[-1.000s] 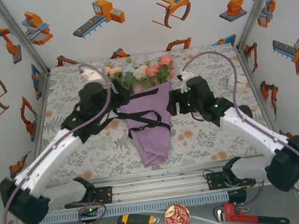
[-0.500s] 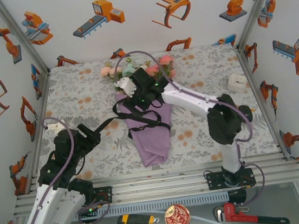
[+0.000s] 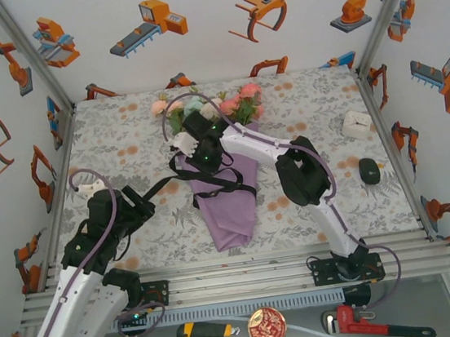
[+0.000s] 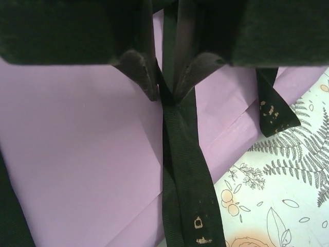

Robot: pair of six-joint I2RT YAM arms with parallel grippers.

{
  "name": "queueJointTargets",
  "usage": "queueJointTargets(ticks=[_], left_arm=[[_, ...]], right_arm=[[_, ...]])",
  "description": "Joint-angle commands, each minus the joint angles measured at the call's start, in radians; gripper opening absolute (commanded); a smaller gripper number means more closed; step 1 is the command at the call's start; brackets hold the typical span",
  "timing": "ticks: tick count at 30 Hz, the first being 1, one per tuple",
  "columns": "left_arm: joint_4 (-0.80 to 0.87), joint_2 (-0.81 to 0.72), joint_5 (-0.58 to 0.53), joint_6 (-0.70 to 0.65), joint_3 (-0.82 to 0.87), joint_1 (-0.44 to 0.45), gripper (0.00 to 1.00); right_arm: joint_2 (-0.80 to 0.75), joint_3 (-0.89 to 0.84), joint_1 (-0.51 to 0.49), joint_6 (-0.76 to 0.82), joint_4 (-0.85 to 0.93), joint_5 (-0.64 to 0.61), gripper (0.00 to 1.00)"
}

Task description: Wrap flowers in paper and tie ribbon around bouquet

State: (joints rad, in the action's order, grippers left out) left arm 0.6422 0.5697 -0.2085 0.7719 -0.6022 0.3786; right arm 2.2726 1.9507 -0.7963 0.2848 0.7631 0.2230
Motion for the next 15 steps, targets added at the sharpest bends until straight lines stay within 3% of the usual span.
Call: queueJointTargets(ticks=[1,4,9,15], left_arm=[[-0.022,0.005,0.013,0.002,-0.026,-0.006,0.65],[-0.03,0.02,0.02,0.002,-0.027,-0.006,0.65],[-0.045,0.038,0.037,0.007,-0.028,-0.006,0.65],[-0.073,0.061,0.057,-0.016,-0.034,-0.008,0.66]], right_arm=[[-0.044,0.03,-0.002,-0.001,0.03,0.028,0.2],[-0.064,0.02,-0.001,-0.001,0.022,0.038,0.19],[-0.081,0.022,-0.001,-0.013,0.022,0.065,0.02],[-0.17,0.05,0.014,-0.148,-0.036,0.143,0.0]])
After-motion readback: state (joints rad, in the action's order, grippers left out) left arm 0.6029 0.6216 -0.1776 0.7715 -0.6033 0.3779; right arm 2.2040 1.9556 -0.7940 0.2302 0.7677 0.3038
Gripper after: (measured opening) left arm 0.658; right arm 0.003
